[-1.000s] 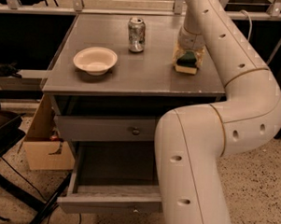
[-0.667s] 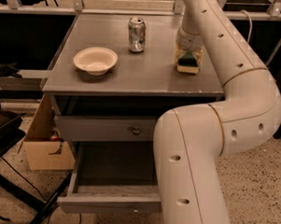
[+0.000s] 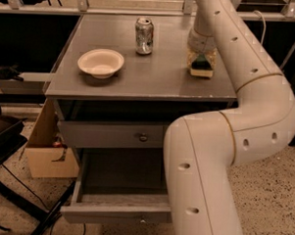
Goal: Place sponge into middle drawer
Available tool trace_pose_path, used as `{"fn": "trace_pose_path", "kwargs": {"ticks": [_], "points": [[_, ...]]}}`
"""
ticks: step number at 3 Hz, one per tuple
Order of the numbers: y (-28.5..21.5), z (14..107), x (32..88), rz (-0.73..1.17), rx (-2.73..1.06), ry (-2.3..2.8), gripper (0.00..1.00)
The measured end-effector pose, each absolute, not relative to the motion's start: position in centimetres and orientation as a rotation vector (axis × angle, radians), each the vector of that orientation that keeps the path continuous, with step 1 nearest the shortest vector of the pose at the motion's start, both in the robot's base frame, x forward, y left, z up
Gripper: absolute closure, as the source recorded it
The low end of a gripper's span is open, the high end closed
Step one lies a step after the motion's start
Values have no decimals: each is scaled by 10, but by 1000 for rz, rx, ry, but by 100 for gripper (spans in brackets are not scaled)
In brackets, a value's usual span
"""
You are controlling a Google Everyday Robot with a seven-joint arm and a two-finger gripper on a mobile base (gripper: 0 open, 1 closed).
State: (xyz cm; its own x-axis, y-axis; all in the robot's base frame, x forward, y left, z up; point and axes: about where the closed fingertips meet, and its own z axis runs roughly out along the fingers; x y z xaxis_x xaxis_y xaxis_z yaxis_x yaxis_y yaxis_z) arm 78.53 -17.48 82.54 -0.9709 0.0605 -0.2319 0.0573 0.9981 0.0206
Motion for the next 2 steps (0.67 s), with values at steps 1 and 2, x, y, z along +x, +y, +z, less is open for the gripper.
{"fn": "trace_pose_path", "kwargs": {"ticks": [1,2], "points": [[-205,871,774,46,32,2824,100],[-248,911,738,87,19,2787,100]]}}
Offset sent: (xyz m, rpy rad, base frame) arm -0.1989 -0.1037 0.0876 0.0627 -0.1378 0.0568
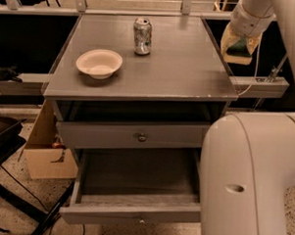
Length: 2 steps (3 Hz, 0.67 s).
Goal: Place sponge into middle drawer
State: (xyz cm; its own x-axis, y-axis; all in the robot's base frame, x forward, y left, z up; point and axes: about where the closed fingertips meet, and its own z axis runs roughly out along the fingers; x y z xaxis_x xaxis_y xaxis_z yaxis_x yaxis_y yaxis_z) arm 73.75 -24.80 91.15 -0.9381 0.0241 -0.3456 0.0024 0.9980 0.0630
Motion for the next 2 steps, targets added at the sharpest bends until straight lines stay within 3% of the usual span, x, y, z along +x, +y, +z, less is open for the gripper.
{"fn": "trace_pose_path", "kwargs": {"ticks": [2], "points": [[-309,960,644,94,-92,2721,100]]}}
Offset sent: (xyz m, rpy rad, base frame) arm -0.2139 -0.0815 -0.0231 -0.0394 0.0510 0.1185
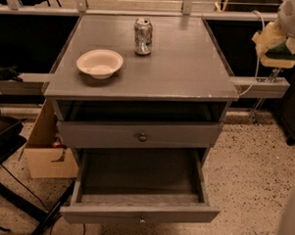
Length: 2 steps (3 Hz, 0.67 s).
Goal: Place sponge into middle drawer
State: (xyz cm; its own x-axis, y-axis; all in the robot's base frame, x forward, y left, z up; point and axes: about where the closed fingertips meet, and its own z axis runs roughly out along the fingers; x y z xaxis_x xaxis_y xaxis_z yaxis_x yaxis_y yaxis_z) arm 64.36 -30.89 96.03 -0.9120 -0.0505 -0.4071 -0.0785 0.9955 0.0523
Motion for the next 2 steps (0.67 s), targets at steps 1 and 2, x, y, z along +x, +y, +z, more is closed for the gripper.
{"fn": "trace_pose_path", "kwargs": {"ticks": [1,2], "points": [[-323,980,597,113,-192,2606,100],[-314,966,565,175,-334,2486,100]]}}
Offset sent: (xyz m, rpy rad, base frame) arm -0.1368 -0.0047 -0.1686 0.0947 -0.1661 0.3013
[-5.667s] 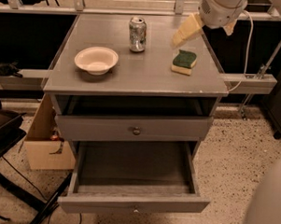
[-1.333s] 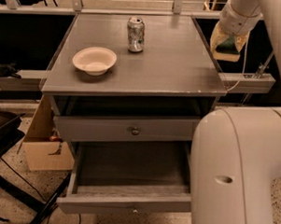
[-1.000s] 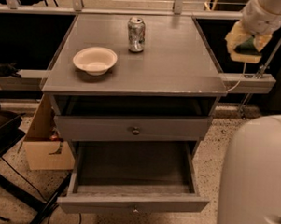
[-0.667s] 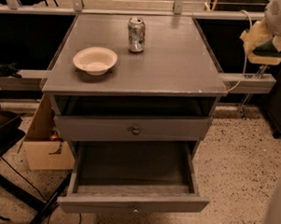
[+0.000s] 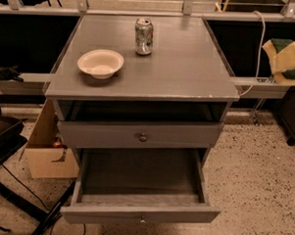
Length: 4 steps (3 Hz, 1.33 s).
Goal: Place sponge into middle drawer
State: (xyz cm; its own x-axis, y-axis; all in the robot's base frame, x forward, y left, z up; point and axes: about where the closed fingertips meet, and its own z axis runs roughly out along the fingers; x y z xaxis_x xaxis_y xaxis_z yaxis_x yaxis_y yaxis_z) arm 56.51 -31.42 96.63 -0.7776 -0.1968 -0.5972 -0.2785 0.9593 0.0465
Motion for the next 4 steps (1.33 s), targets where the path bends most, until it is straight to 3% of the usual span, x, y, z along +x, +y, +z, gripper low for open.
{"fn": "trace_pose_path", "kwargs": {"ticks": [3,4], "points": [[-296,788,521,413,-549,2443,100],[-296,788,521,413,-549,2443,100]]}}
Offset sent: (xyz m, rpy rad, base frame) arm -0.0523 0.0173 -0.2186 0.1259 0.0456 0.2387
